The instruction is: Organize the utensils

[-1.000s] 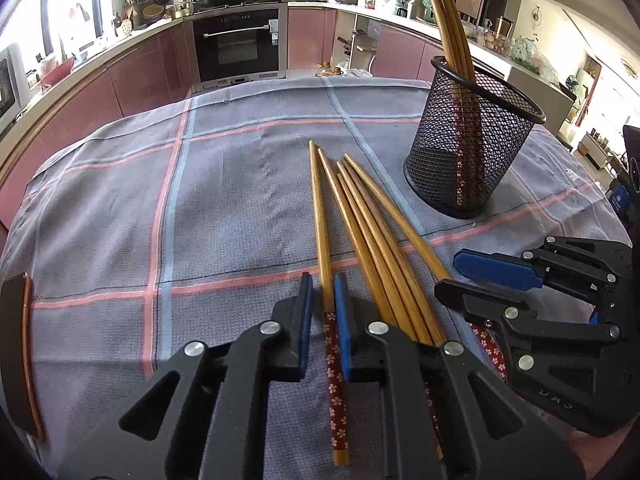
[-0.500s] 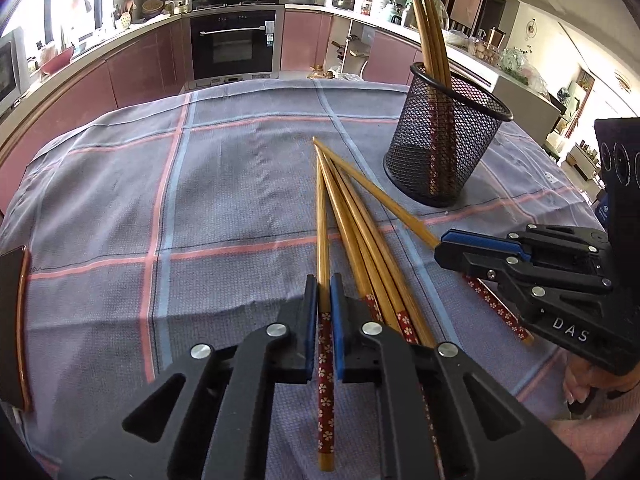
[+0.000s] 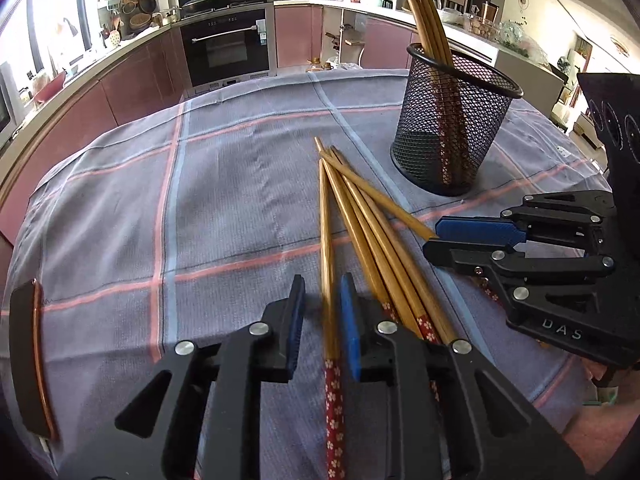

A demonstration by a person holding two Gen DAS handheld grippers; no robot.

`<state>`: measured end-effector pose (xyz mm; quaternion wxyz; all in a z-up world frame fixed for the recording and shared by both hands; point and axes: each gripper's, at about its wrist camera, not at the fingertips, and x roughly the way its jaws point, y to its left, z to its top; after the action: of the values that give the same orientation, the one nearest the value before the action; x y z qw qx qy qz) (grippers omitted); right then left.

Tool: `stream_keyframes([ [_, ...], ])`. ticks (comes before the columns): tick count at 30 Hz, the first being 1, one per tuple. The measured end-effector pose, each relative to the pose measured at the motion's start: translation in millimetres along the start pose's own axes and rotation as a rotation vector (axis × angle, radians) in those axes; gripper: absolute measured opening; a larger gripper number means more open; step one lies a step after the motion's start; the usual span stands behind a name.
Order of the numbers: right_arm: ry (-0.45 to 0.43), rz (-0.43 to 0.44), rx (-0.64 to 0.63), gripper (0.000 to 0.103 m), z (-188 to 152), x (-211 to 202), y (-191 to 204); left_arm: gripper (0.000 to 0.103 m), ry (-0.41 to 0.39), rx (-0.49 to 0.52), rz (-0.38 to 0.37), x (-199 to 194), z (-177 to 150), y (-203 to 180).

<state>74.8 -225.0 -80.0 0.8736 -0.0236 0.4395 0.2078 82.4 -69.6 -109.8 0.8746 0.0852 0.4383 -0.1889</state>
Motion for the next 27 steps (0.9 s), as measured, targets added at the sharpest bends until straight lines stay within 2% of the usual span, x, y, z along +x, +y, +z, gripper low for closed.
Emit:
stream_keyframes([
  [3, 0.004, 0.012, 0.003, 0.016, 7.3, 7.1, -3.8, 0.019, -0.001, 0.005, 0.0, 8.5, 9.1, 1.8],
  [5, 0.003, 0.015, 0.0, 0.016, 11.1, 9.8, -5.4, 0.012, -0.001, 0.006, 0.01, 11.9, 14.5, 0.8],
  [7, 0.002, 0.018, 0.003, 0.007, 13.3, 10.9, -8.0, 0.008, -0.003, 0.009, 0.016, 14.2, 17.5, -2.3],
  [14, -0.027, 0.04, 0.034, 0.006, 9.4, -1.1, -14.8, 0.007, -0.023, -0.008, 0.026, 10.3, 17.4, -8.9],
  [27, -0.139, 0.087, 0.038, 0.006, 5.8, -46.3, -12.9, 0.007, -0.114, -0.034, 0.028, -29.6, 15.8, -9.1],
])
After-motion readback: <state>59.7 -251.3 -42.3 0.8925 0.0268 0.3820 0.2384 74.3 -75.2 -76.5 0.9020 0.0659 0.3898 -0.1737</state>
